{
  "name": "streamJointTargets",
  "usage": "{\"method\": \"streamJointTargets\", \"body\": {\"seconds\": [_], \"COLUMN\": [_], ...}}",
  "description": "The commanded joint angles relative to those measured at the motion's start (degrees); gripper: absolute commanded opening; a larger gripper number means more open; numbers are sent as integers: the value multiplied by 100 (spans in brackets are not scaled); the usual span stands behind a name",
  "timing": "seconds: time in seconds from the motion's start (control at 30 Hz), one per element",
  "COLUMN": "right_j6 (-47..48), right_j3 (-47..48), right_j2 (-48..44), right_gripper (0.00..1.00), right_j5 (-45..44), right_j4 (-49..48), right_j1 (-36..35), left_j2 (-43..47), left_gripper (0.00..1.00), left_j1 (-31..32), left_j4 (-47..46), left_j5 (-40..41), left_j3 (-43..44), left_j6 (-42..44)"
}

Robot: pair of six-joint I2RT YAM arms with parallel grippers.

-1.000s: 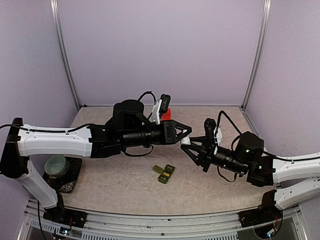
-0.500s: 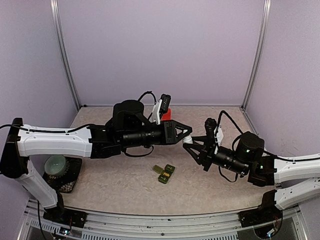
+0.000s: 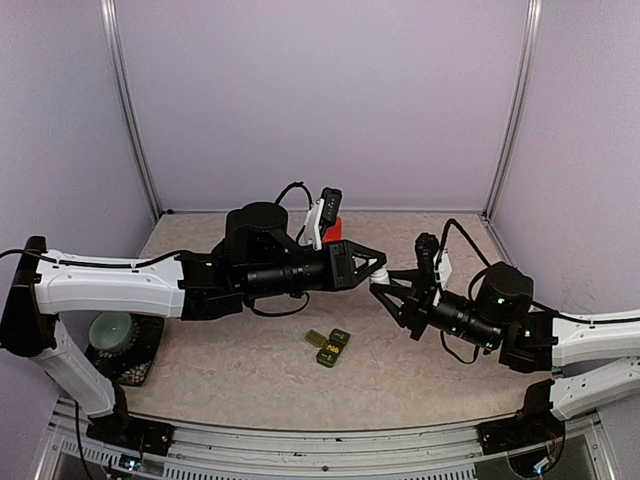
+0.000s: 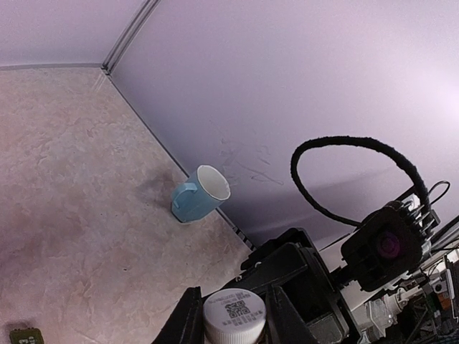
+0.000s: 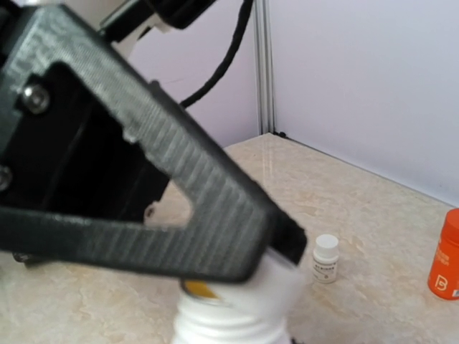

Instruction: Sort the pills into containers

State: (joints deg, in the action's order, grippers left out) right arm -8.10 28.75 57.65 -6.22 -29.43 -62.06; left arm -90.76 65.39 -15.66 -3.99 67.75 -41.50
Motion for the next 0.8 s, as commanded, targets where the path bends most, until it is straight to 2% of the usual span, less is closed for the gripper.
{"method": "streamJointTargets", "body": {"seconds": [0.0,0.3,0.77], "right_j6": [-223,-403,-308], "right_j3": [31,190,162], "right_j2": [-157,-121,-8], "right_gripper": [29,29,28], "right_j5": [-278,-352,116], "right_j4": [-26,146,40], "right_j1": [131,217,230], "left_j2": [88,-9,-86], "left_gripper": [28,31,35], "left_j1": [150,317,323], "left_j4": [-140,-209,118], "left_j5": [-69,-16,267], "left_j3": [-112,-114,-72], "left_j6": [144,260,380]}}
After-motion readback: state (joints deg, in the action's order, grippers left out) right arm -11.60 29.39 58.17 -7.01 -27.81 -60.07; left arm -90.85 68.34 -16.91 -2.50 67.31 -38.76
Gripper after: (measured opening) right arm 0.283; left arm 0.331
